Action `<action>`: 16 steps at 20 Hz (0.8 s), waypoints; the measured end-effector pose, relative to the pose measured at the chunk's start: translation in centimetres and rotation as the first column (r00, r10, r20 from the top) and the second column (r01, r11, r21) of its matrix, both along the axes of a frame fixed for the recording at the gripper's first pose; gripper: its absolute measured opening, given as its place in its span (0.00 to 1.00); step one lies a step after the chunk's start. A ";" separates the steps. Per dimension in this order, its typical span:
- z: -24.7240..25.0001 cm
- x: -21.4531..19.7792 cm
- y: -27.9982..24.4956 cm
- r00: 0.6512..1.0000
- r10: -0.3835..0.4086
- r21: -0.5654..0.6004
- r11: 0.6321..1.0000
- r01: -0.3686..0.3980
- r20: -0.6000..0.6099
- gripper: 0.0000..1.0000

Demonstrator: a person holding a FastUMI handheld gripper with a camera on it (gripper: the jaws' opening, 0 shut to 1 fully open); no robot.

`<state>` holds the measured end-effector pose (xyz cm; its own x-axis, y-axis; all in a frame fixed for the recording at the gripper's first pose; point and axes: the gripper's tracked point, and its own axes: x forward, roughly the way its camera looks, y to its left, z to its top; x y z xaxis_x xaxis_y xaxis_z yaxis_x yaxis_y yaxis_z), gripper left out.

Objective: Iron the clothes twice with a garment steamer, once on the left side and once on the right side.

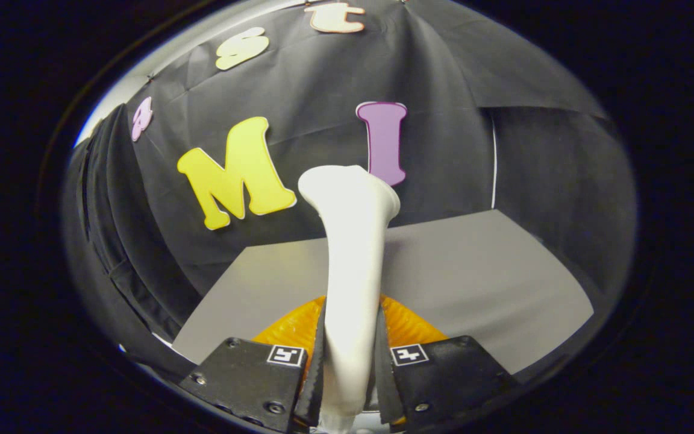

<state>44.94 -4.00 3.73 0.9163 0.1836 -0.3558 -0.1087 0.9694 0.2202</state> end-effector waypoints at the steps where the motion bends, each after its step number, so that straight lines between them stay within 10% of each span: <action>1: 0.4 -0.4 0.0 1.000 -0.011 -0.003 1.000 0.011 0.015 0.39; 16: 10.3 -14.5 14.2 0.980 0.073 0.019 0.997 -0.078 0.185 0.39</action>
<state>30.46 10.20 13.98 0.9489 0.2617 -0.1765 -0.2224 0.9511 0.2145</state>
